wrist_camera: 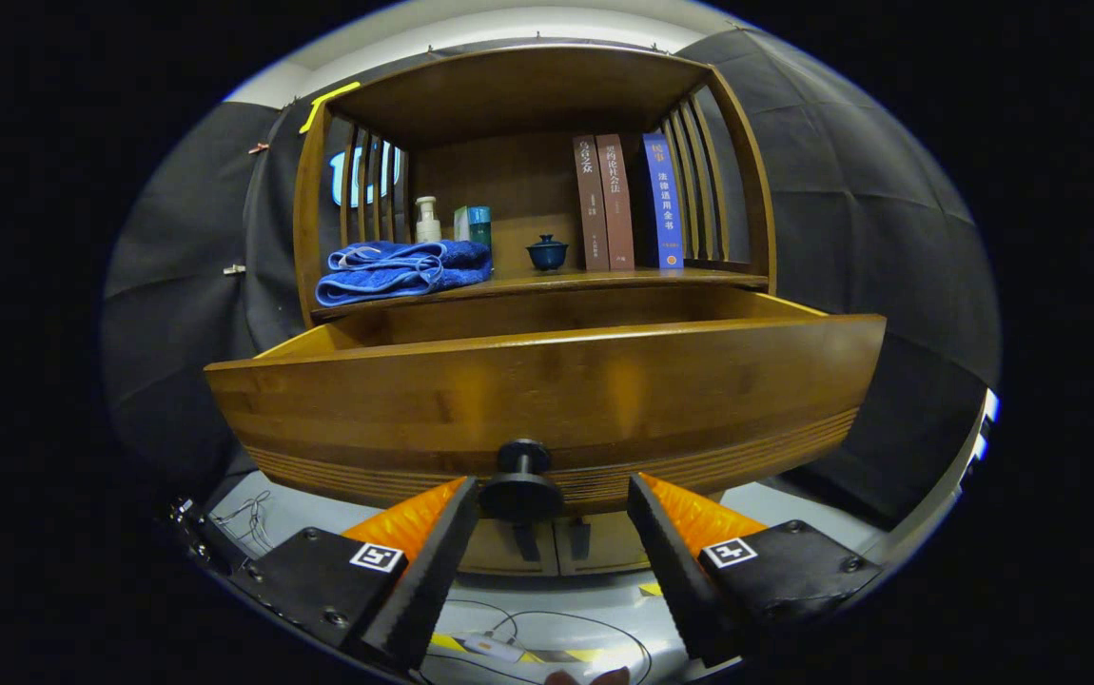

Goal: Pull open the drawer, take out the items inside it, and place them on the countertop above the cabinet.

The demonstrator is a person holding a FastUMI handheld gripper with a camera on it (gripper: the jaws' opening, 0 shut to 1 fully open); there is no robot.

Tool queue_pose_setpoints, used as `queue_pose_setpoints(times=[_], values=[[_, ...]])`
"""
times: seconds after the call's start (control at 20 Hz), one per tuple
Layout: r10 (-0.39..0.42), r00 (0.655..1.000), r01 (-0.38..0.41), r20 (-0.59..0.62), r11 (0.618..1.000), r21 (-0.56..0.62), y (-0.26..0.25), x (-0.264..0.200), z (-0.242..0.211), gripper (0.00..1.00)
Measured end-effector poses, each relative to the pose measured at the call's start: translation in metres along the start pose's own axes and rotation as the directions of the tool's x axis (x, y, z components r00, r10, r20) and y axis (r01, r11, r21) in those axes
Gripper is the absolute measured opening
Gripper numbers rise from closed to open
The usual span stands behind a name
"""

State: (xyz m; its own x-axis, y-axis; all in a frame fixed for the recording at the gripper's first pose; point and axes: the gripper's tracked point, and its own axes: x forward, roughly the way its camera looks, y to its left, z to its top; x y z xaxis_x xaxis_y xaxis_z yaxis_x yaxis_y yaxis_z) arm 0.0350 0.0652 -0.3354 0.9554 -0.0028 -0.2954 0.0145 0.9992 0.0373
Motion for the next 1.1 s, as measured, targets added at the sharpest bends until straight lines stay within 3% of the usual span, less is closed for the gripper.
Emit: queue_pose_setpoints(times=[0.35,0.55,0.85,1.1], values=[[0.008,0.996,-0.006,0.087,1.000,-0.028,0.002,-0.040,0.071,1.00],[0.011,0.996,-0.007,0.085,0.999,-0.046,0.002,-0.040,0.119,1.00],[-0.001,0.999,-0.003,-0.043,0.995,-0.097,0.008,0.000,0.161,1.00],[-0.013,0.972,-0.015,-0.235,0.993,-0.117,0.019,0.051,0.149,1.00]])
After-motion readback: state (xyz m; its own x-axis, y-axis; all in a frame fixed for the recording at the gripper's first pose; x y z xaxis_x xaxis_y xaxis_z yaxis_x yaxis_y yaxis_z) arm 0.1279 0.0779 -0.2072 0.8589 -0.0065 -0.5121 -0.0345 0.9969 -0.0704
